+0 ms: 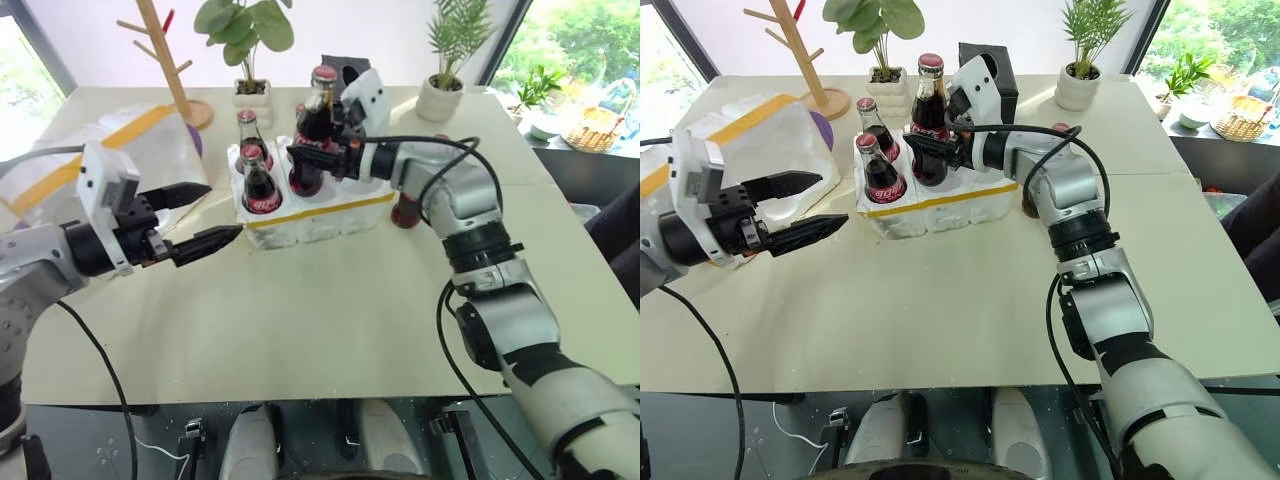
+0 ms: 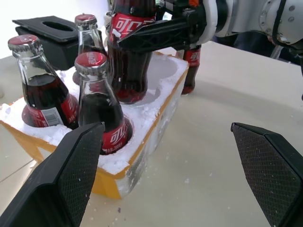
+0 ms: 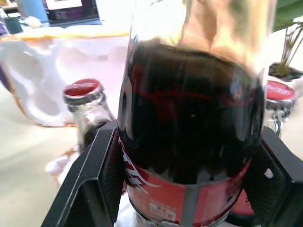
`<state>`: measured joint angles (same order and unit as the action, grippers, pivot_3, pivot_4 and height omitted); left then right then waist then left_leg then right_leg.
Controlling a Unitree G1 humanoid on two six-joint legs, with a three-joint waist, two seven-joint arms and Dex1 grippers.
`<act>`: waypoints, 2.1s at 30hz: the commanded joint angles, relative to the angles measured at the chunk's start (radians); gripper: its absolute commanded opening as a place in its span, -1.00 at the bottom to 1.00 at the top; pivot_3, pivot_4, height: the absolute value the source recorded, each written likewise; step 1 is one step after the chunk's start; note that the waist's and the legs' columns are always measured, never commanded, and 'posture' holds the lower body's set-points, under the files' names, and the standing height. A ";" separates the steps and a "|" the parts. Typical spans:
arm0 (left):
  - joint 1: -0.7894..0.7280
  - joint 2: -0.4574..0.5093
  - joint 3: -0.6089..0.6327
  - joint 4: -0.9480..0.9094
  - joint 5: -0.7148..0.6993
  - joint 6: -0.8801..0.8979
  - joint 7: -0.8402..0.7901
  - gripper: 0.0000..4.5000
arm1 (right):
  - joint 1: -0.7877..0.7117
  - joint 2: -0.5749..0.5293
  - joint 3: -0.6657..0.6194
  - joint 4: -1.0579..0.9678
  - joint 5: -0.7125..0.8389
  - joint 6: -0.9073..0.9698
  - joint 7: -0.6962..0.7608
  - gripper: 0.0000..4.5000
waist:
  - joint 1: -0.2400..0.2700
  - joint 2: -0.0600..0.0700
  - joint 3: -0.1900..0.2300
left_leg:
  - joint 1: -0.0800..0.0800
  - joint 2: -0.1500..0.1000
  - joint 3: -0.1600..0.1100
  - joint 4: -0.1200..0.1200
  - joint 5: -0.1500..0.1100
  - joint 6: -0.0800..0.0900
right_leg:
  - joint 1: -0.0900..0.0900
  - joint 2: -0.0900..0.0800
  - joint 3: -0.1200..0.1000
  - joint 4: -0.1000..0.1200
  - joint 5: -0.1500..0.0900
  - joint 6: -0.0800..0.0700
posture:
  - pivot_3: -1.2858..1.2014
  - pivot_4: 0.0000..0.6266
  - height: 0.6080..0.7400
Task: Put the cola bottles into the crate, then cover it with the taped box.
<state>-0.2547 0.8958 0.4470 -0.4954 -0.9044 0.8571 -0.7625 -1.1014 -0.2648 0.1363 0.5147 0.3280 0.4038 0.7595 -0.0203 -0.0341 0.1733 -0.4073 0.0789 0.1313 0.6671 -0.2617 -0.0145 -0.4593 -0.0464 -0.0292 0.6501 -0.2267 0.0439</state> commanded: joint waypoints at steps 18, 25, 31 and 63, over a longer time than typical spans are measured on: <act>-0.032 0.031 -0.032 0.016 0.032 -0.067 -0.030 1.00 | 0.077 -0.039 -0.075 -0.132 -0.019 0.086 -0.016 0.23 | 0.003 0.001 0.000 | -0.001 0.000 0.000 0.000 0.002 -0.003 | -0.001 0.000 0.000 0.000 0.000 -0.001 | 0.03 -0.52 1.00; -0.043 0.024 -0.054 0.018 0.041 -0.078 -0.037 1.00 | 0.079 -0.033 -0.055 -0.123 -0.052 0.069 -0.014 0.23 | 0.005 0.001 0.000 | -0.001 0.000 0.000 -0.002 0.002 -0.003 | -0.002 0.000 0.000 0.000 0.000 -0.001 | 0.03 -0.52 1.00; -0.049 0.016 -0.078 0.019 0.056 -0.091 -0.039 1.00 | 0.086 0.046 0.015 -0.009 -0.128 -0.002 -0.020 0.23 | 0.000 0.001 0.000 | -0.001 0.000 0.000 -0.002 0.002 -0.003 | -0.002 0.000 0.000 0.000 0.000 -0.001 | 0.03 -0.52 1.00; -0.280 -0.147 -0.342 0.137 0.146 -0.160 -0.087 1.00 | 0.625 -0.173 -0.401 -0.818 0.050 0.526 -0.404 0.99 | 0.003 0.000 0.000 | 0.000 0.000 -0.002 -0.002 0.001 -0.002 | 0.000 0.002 0.000 -0.002 0.000 -0.001 | 0.03 -0.52 1.00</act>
<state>-0.5116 0.7520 0.1079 -0.3511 -0.7690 0.7202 -0.8377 -0.4530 -0.4442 -0.2682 -0.3378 0.4002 0.9938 0.3738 -0.0175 -0.0340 0.1733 -0.4078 0.0783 0.1289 0.6654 -0.2604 -0.0167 -0.4596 -0.0445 -0.0291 0.6483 -0.2268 0.0433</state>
